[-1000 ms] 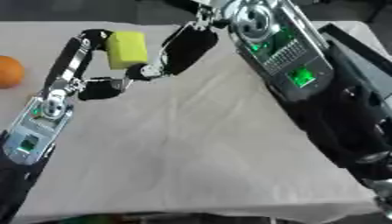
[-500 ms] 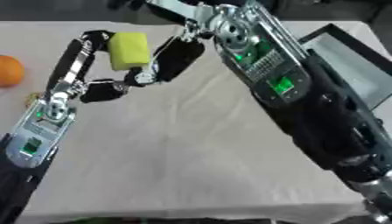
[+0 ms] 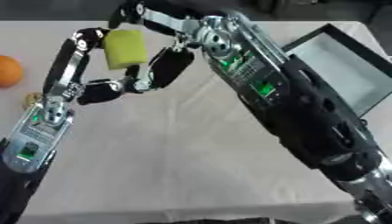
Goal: Pick up the objects with one hand, pass them to the other hand, and then place them into the box on the other side of the table.
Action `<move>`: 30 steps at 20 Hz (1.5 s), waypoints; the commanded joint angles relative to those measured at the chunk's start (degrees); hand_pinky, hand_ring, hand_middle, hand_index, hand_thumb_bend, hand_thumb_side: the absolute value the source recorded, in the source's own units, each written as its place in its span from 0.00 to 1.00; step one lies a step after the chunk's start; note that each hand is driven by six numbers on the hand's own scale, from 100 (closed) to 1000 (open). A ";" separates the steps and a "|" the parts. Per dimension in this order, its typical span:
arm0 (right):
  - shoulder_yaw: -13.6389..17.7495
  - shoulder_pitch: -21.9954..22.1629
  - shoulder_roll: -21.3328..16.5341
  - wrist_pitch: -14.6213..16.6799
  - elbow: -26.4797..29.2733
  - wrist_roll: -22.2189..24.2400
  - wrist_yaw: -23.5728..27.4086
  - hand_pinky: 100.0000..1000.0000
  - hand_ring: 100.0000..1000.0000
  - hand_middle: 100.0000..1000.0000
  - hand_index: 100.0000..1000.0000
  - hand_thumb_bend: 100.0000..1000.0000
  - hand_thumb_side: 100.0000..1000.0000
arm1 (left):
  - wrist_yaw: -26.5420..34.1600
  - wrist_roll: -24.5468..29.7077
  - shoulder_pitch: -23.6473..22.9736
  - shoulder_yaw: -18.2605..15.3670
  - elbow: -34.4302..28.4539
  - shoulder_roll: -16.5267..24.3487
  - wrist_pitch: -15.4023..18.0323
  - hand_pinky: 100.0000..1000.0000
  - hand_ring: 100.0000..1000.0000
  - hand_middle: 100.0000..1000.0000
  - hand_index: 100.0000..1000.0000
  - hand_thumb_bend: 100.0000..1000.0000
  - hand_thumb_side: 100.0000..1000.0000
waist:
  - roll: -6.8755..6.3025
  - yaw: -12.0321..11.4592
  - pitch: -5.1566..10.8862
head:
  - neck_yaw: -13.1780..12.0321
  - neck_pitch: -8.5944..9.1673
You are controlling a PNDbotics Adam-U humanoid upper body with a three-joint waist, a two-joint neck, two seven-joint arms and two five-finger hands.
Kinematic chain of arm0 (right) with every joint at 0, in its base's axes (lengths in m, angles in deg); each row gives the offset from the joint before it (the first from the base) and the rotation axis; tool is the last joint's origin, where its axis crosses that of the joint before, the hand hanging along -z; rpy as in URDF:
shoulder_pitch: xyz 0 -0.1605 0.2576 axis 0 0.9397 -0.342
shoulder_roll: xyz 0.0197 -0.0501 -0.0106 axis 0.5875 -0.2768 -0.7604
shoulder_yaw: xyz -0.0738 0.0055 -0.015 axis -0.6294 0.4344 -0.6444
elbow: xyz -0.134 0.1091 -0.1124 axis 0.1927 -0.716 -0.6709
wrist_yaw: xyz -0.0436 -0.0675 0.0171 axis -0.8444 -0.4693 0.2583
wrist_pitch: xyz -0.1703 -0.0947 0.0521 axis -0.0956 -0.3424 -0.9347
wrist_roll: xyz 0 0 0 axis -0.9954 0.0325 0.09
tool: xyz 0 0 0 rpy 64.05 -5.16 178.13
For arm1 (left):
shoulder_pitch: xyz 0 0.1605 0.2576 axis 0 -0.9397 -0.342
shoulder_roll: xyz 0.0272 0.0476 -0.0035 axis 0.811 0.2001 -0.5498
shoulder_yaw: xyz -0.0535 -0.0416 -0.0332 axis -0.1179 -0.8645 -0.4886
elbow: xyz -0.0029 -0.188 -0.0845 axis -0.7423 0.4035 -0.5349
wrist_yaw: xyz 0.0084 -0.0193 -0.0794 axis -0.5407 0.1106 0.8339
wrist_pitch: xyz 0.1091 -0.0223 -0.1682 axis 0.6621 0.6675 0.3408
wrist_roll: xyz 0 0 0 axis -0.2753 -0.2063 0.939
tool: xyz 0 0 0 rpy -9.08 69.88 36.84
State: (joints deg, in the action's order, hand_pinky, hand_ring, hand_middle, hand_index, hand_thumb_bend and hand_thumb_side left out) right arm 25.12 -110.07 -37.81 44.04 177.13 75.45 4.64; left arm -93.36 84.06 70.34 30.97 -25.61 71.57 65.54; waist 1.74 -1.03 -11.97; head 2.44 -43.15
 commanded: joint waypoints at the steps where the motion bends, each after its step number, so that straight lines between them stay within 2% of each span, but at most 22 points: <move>1: 0.51 -1.37 -0.11 -0.31 -0.18 -0.74 -0.02 0.92 0.89 0.83 0.82 0.45 0.10 | -0.01 -0.42 0.35 0.03 -0.95 0.09 0.74 0.73 0.53 0.51 0.43 0.00 0.00 | -0.12 -0.03 0.80 | 0.15 0.10; 5: 0.70 -1.29 0.12 -1.50 -0.48 -2.34 0.96 0.92 0.88 0.82 0.81 0.41 0.09 | -0.17 -0.70 0.06 0.14 -1.22 0.07 1.40 0.73 0.53 0.50 0.43 0.00 0.00 | -0.18 -0.10 0.69 | 0.19 0.15; 10: 0.64 -1.21 0.27 -2.86 -0.74 -3.97 2.66 0.92 0.87 0.80 0.78 0.31 0.09 | -0.48 -0.57 -0.07 0.22 -1.02 -0.04 1.55 0.73 0.53 0.50 0.43 0.00 0.00 | -0.19 -0.13 0.59 | 0.26 0.29; 15: 0.41 -1.16 0.39 -3.29 -0.90 -4.25 3.73 0.92 0.86 0.79 0.78 0.27 0.08 | -0.66 -0.44 0.01 0.37 -1.03 -0.28 1.94 0.73 0.52 0.50 0.43 0.00 0.00 | -0.17 -0.20 0.44 | 0.29 0.43; 21: 0.24 -1.15 0.49 -2.99 -1.13 -3.59 3.94 0.92 0.85 0.76 0.75 0.25 0.02 | -0.23 -1.22 0.15 0.41 -1.45 -0.41 3.13 0.73 0.52 0.49 0.44 0.00 0.00 | -0.11 -0.29 0.39 | 0.06 -0.07; 27: 0.17 -1.01 0.42 -2.60 -1.11 -2.43 3.77 0.92 0.84 0.76 0.76 0.36 0.00 | -0.15 -2.45 0.08 0.25 -1.38 -0.52 3.83 0.72 0.51 0.49 0.44 0.00 0.00 | -0.03 -0.33 0.36 | -0.57 -0.90; 30: 0.18 -0.99 0.43 -2.41 -1.24 -2.08 3.41 0.92 0.84 0.76 0.76 0.38 0.00 | 0.24 -3.15 0.14 0.20 -1.33 -0.59 4.21 0.72 0.51 0.48 0.44 0.00 0.00 | 0.02 -0.35 0.31 | -0.85 -0.96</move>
State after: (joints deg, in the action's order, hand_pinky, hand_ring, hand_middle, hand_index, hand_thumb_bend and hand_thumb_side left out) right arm 24.85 -110.07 -37.25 41.52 175.68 73.00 8.35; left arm -93.46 81.45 69.60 31.34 -25.95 71.49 69.51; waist 1.85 -1.32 -12.43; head 1.85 -43.72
